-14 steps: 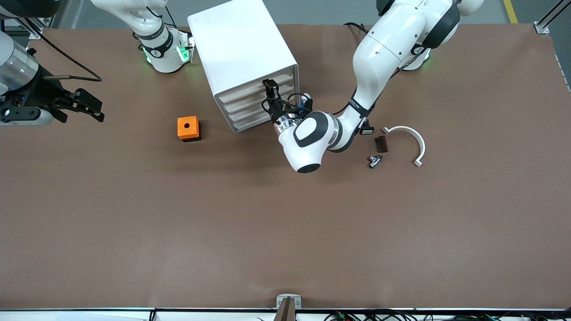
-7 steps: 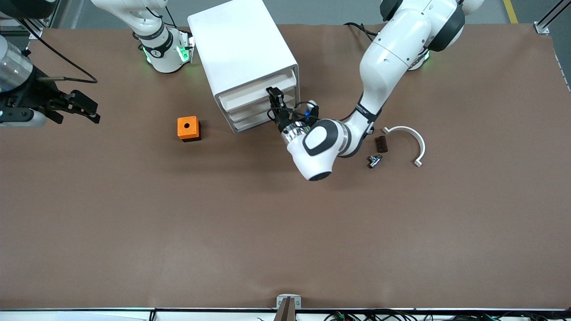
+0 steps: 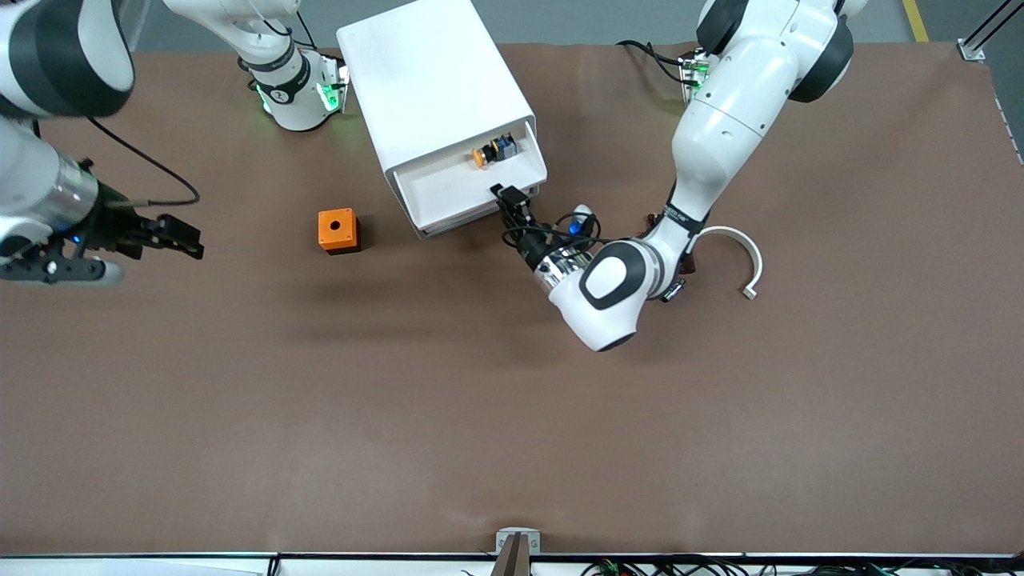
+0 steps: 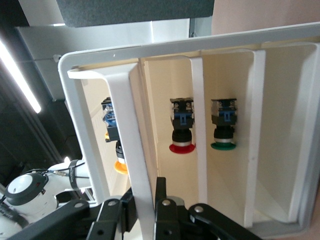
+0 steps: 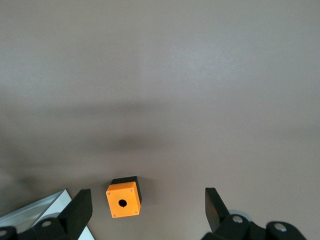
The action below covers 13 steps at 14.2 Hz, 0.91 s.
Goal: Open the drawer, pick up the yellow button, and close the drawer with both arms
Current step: 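Pull the drawer open with the left gripper while the right gripper approaches, then grasp the yellow button in the drawer with the right gripper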
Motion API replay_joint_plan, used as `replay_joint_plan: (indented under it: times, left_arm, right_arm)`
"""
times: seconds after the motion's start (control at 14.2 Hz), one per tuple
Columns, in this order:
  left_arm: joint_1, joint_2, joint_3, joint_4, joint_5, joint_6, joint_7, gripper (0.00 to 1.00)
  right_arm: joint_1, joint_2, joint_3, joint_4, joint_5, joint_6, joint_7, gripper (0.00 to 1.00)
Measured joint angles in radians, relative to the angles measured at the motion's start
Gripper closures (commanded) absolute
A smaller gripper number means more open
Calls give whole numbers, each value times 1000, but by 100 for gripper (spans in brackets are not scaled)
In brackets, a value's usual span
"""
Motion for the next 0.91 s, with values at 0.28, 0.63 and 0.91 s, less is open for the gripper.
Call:
replay_joint_plan:
  times: [0.28,0.63,0.91]
  left_arm:
    - [49,4,0,0,-3,0,0,83]
    - [86,6,-1,1,-9,13,0,83]
    - [114,6,-1,3,-10,16,1,73]
  right_arm:
    - [-23,53,0,40,3,-4,66,0]
    - [121,40,22,59,16,-30,507,0]
    - [345,35,31,59,18,-32,938,0]
